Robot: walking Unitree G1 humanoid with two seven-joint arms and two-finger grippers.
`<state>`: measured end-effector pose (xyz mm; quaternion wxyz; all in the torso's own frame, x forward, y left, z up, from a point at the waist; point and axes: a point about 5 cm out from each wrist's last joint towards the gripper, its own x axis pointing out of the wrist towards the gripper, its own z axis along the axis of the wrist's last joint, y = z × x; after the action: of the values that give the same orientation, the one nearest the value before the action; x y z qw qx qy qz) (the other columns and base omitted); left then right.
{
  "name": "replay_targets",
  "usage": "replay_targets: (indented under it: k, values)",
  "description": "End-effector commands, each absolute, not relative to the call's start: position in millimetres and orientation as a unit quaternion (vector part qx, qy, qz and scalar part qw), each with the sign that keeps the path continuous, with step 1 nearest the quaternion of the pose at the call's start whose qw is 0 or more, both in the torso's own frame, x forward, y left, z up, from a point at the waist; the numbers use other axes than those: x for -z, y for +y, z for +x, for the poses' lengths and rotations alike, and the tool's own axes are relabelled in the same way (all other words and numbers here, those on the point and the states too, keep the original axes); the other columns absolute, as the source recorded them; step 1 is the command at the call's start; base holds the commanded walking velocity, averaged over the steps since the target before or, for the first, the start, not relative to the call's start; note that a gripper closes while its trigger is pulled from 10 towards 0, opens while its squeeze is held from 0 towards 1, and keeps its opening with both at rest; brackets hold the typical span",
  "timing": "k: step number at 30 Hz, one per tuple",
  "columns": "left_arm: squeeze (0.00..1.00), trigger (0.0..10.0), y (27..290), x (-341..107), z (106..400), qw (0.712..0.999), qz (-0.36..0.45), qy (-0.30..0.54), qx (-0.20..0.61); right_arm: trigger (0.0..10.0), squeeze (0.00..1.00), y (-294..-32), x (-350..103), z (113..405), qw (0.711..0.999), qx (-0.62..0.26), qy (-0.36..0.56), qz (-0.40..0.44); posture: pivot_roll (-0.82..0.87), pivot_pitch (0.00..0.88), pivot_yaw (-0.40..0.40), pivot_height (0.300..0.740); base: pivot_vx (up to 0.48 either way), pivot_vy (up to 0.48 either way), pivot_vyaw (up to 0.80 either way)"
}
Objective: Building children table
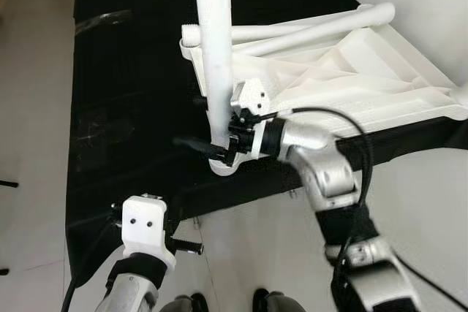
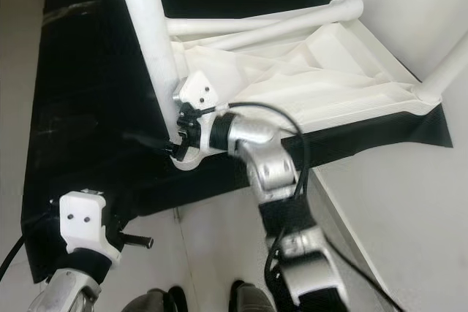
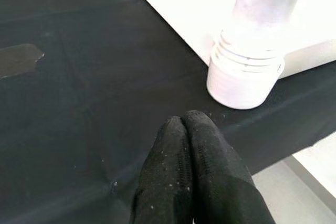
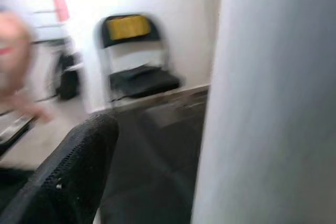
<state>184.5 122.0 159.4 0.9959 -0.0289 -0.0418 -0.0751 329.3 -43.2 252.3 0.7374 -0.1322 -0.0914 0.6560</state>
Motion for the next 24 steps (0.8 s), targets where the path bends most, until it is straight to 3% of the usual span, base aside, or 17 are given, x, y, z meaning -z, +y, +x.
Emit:
replay_targets:
  k: [1, 7, 10, 11, 19, 24]
  values:
    - [0.00, 10.0, 121, -156, 181, 0.996, -0.030, -0.030, 0.074, 10.0, 0.00, -35, -247, 329, 0.703, -0.694, -0.077, -0.134, -0.01, 0.246, -0.005, 0.740, 0.000, 0.000, 0.00]
    - [0.00, 10.0, 120, -156, 178, 0.996, -0.030, -0.029, 0.073, 10.0, 0.00, -36, -248, 340, 0.661, -0.739, -0.046, -0.122, 0.00, 0.248, -0.005, 0.740, 0.000, 0.000, 0.00]
    - [0.00, 10.0, 120, -156, 177, 0.996, -0.031, -0.028, 0.073, 10.0, 0.00, -35, -250, 344, 0.655, -0.746, -0.043, -0.112, 0.00, 0.249, -0.005, 0.740, 0.000, 0.000, 0.00]
    - [0.00, 10.0, 120, -156, 177, 0.996, -0.031, -0.028, 0.073, 0.0, 0.00, -35, -251, 345, 0.653, -0.748, -0.043, -0.113, 0.00, 0.249, -0.005, 0.740, 0.000, 0.000, 0.00]
    - [0.00, 10.0, 120, -156, 177, 0.996, -0.032, -0.027, 0.074, 0.0, 0.00, -40, -253, 349, 0.649, -0.752, -0.047, -0.107, 0.00, 0.253, -0.003, 0.740, 0.000, 0.000, 0.00]
    - [0.00, 10.0, 120, -156, 177, 0.996, -0.032, -0.027, 0.075, 0.0, 0.00, -52, -246, 356, 0.697, -0.707, -0.059, -0.106, 0.00, 0.255, 0.000, 0.740, 0.000, 0.000, 0.00]
